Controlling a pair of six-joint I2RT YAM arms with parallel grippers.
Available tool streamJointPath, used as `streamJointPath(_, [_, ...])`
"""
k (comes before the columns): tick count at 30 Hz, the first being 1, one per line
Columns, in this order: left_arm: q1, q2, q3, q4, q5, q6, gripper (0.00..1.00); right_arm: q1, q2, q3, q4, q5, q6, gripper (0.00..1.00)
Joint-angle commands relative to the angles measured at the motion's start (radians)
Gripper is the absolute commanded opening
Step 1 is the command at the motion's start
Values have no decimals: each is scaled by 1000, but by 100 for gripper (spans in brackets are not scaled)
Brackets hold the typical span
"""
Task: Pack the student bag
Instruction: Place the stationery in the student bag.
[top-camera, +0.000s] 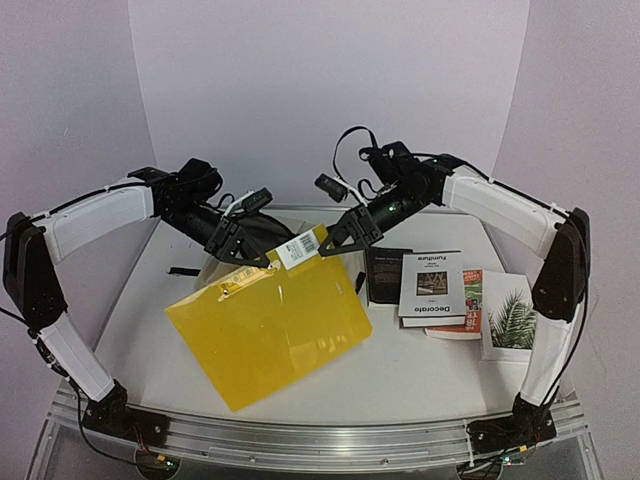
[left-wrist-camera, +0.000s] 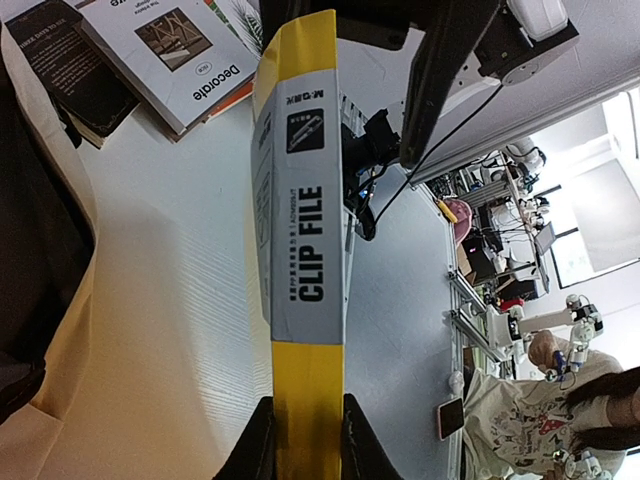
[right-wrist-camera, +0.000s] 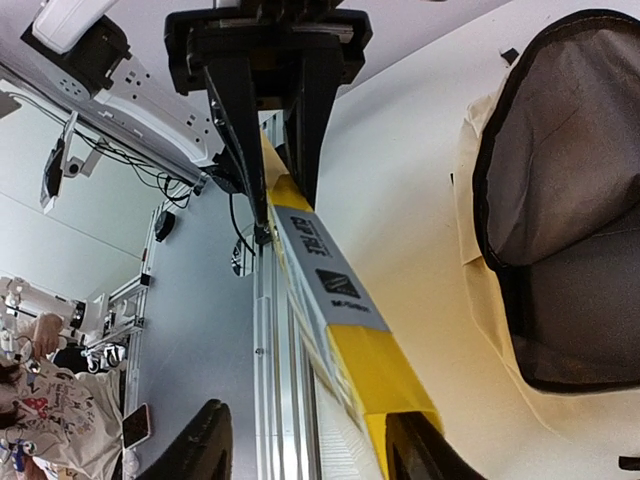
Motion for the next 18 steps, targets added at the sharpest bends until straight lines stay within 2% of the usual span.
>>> streamJointPath(1, [-12, -48, 6, 66, 130, -1, 6, -11, 8, -36, 50, 13, -26, 63])
streamJointPath(7, [-12, -72, 12, 88, 177, -23, 6, -13, -1, -55, 73, 14, -18, 70])
streamJointPath(13, [-11, -72, 16, 18, 105, 0, 6, -53, -49, -42, 82, 53, 5, 73])
streamJointPath(18, [-11, -96, -24, 55, 113, -39, 6, -92, -112, -67, 96, 72, 16, 78])
